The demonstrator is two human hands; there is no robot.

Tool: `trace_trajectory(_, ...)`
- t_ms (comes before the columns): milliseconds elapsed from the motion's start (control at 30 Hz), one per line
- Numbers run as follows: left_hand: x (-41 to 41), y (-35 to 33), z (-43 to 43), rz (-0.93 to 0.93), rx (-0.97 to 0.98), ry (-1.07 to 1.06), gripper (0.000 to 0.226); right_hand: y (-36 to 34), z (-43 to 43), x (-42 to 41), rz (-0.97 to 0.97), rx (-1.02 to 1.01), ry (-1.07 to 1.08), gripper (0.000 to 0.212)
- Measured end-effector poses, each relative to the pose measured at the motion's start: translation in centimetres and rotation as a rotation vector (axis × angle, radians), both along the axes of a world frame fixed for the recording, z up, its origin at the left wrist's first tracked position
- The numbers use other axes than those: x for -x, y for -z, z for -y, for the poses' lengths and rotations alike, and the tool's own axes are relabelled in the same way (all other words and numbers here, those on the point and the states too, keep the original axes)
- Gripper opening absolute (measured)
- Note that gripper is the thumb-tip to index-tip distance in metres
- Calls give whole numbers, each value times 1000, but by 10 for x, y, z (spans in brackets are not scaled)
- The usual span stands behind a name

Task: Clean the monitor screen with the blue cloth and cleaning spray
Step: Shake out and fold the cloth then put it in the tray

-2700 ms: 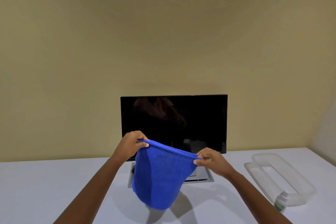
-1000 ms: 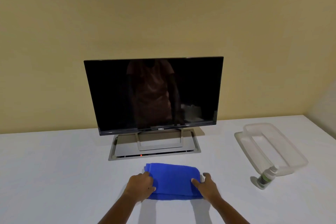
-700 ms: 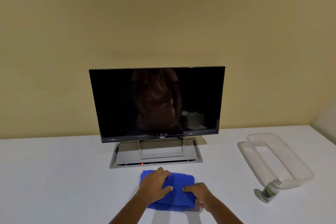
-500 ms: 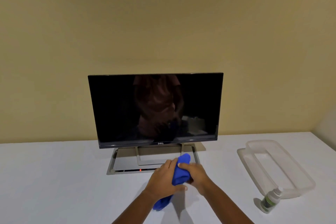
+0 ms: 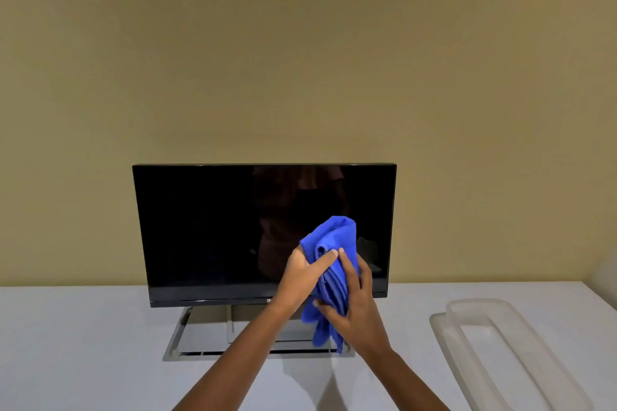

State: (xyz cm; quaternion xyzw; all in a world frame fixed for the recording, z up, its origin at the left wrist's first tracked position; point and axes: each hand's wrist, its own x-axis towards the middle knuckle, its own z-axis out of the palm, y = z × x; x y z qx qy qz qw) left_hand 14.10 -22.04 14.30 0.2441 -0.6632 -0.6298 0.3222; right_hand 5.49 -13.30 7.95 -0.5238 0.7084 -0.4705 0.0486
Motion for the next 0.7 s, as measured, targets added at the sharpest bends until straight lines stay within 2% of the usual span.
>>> trace_trajectory(67,5,-11,6,71,96,158,27,-10,7,12,91,156,62,72)
trace_trajectory(100,5,-18,10,119,216,155,28,-18,9,20,108,231,110,70)
trace_trajectory(167,0,-34,28,217,545,-35,33,-34,15,39,93,344,219,68)
trace_trajectory(233,-11,-52,53,312,863,-291,49,-52,24,59,107,432,355,61)
trace_trajectory(333,-32,-72,102,452,1081,-475,66,-69,39,85,91,506,589,59)
trace_trajectory(433,-59,-81,144,598,1156,-572,74,-75,57,96,80,449,717,60)
trace_trajectory(533,-92,-79,178,721,1073,-618,80,-72,80,86,45,324,761,65)
trace_trajectory(633,-125,-70,205,814,947,-661,64,-66,109,61,99,238,785,69)
trace_trajectory(700,-142,-64,224,774,864,-630,59,-63,132,36,116,211,804,71)
